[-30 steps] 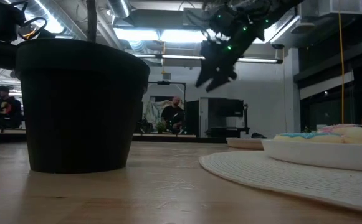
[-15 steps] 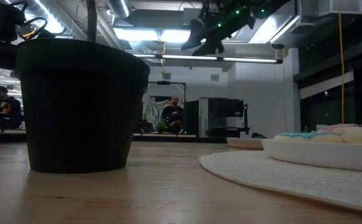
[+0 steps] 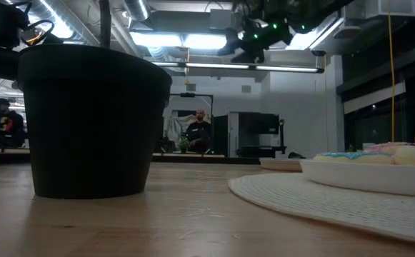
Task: Pick & Place donuts
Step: Return to Home Position
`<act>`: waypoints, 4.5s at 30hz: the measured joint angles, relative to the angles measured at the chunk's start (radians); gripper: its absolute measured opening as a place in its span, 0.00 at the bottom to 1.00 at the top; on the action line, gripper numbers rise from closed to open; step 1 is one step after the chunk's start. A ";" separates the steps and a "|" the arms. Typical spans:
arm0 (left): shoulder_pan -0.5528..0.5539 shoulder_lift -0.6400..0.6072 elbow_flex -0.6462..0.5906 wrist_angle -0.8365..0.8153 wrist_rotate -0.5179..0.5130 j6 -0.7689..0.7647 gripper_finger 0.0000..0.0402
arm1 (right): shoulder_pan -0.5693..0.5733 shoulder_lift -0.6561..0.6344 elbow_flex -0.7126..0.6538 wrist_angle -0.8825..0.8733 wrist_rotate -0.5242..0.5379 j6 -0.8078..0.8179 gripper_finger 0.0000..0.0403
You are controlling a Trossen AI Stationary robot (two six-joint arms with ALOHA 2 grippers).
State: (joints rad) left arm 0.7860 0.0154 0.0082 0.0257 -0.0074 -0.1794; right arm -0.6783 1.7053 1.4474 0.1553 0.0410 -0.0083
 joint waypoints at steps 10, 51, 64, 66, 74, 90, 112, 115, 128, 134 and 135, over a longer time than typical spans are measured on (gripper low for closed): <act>0.000 0.000 0.000 0.000 0.000 0.001 0.67 | -0.058 -0.100 -0.257 0.122 -0.002 0.056 0.87; 0.000 0.000 0.000 0.000 0.000 0.000 0.67 | -0.202 -0.955 -1.253 0.250 0.055 0.188 0.87; 0.000 0.000 0.000 0.000 0.000 0.000 0.67 | -0.123 -1.082 -1.367 0.243 0.044 0.272 0.87; 0.000 0.000 0.000 0.000 0.000 0.000 0.67 | -0.092 -1.088 -1.378 0.243 0.044 0.268 0.87; 0.000 0.000 0.000 0.001 0.000 0.001 0.67 | -0.030 -1.140 -1.441 0.214 0.044 0.294 0.87; 0.000 0.000 0.000 0.000 0.000 0.000 0.67 | -0.030 -1.276 -1.441 -0.067 0.143 0.291 0.87; 0.000 0.000 0.000 0.000 0.000 0.000 0.67 | -0.030 -1.525 -1.441 -0.106 0.132 0.288 0.87; 0.000 0.000 0.000 0.000 0.000 0.000 0.67 | -0.030 -1.554 -1.441 -0.113 0.086 0.281 0.87; 0.000 0.000 0.000 0.000 0.000 0.000 0.67 | -0.030 -1.680 -1.441 -0.135 -0.043 0.178 0.87; 0.000 0.000 0.000 0.000 0.000 0.000 0.67 | -0.030 -1.705 -1.441 -0.133 -0.043 0.132 0.87; 0.000 0.000 0.000 0.000 0.000 0.000 0.67 | -0.030 -1.704 -1.441 -0.133 -0.043 0.132 0.87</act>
State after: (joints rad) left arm 0.7860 0.0154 0.0084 0.0259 -0.0072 -0.1795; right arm -0.7086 0.0008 0.0067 0.0218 -0.0018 0.1235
